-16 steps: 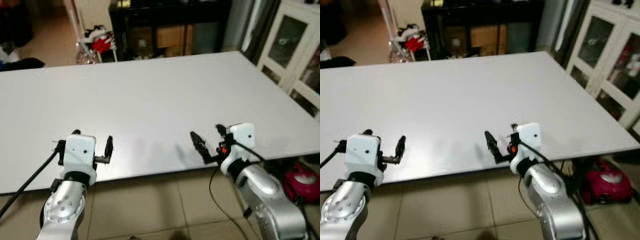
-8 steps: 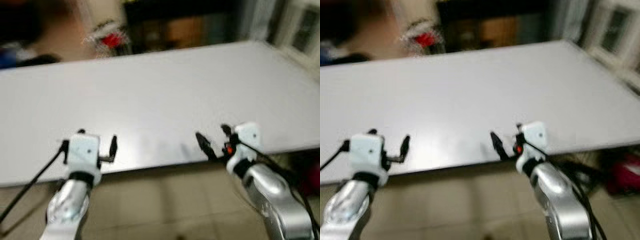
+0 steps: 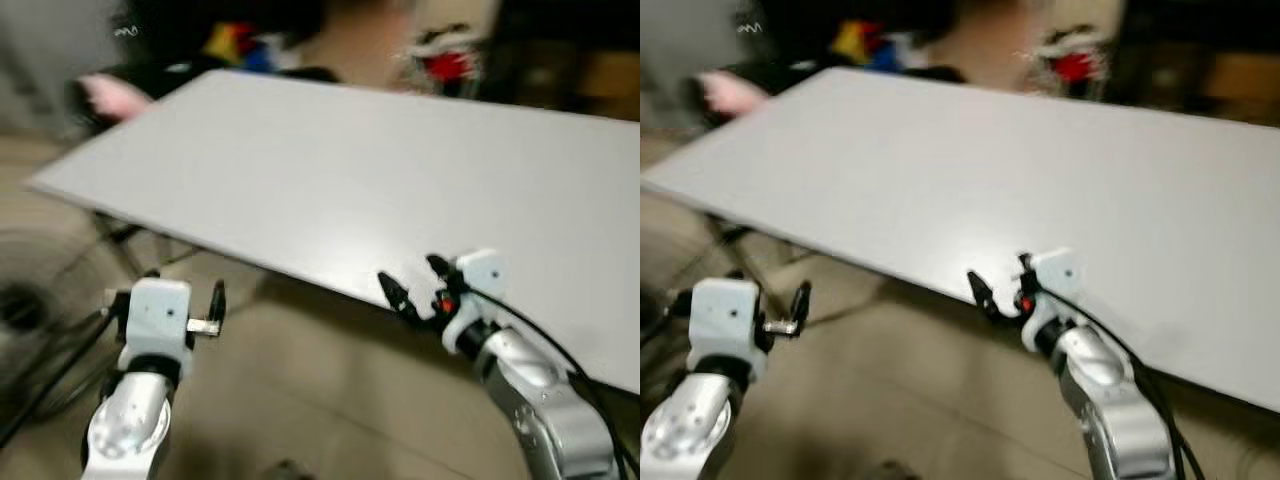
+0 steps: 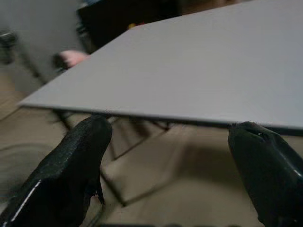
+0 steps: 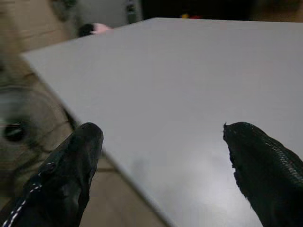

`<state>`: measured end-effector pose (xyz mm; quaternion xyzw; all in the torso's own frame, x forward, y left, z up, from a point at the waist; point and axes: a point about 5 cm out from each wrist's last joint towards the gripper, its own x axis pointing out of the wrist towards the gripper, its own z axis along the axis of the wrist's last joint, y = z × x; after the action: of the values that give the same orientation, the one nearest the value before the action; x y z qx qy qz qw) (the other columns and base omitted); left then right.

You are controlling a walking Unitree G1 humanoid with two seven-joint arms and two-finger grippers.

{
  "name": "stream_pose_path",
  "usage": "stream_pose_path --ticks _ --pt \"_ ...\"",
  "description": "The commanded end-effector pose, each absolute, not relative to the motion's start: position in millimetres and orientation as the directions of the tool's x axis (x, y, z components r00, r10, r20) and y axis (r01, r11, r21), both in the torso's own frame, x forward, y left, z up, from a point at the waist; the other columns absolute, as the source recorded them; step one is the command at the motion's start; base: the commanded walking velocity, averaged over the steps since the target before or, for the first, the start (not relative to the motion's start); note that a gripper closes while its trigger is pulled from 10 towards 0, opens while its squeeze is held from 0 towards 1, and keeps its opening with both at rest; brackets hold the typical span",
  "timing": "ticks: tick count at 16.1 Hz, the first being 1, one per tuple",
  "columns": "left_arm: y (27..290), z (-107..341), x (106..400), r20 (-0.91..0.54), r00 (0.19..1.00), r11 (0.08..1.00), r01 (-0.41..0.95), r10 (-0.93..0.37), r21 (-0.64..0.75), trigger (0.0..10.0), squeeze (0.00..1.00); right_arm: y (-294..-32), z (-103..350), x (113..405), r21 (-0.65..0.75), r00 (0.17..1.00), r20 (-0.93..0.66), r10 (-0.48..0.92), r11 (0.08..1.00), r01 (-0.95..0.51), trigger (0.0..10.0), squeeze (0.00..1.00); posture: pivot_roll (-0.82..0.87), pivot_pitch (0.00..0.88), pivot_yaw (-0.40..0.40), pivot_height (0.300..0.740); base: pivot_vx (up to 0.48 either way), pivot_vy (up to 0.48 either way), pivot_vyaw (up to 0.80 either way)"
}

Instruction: Setting the table

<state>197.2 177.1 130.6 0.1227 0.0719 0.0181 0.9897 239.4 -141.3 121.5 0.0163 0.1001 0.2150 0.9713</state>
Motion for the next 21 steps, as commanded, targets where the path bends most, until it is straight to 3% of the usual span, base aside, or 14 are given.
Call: stream_pose_path --ticks 1,7,15,17,21 --pt "180.4 133.8 197.8 -0.129 0.989 0.965 -0.033 0.069 0.261 10.0 0.00 -137.8 126.4 240.0 0.075 0.884 -0.163 0.438 0.899 -0.431 10.0 0.00 -0.09 0.000 0.074 0.740 0.000 0.266 0.80" --pt "180.7 136.6 196.2 -0.120 0.990 0.963 -0.043 0.078 0.268 10.0 0.00 -138.0 126.8 238.7 0.084 0.879 -0.157 0.451 0.893 -0.443 10.0 0.00 -0.08 0.010 0.068 0.740 0.000 0.266 0.80" --pt "182.0 194.9 213.2 0.086 0.995 0.960 -0.075 0.054 0.270 10.0 0.00 -140.7 169.5 249.7 0.171 0.876 0.066 0.478 0.859 -0.482 10.0 0.00 -0.07 0.017 0.061 0.740 0.000 0.265 0.80" --pt "179.8 208.3 215.9 0.120 0.992 0.960 -0.068 0.037 0.271 10.0 0.00 -136.0 180.7 250.3 0.211 0.870 0.112 0.481 0.844 -0.493 10.0 0.00 -0.05 0.019 0.058 0.740 0.000 0.264 0.00" --pt "182.5 204.6 211.9 0.084 0.994 0.963 -0.083 0.063 0.255 10.0 0.00 -127.0 179.1 255.0 0.168 0.871 0.047 0.488 0.856 -0.489 10.0 0.00 -0.05 0.019 0.052 0.740 0.000 0.265 0.00"
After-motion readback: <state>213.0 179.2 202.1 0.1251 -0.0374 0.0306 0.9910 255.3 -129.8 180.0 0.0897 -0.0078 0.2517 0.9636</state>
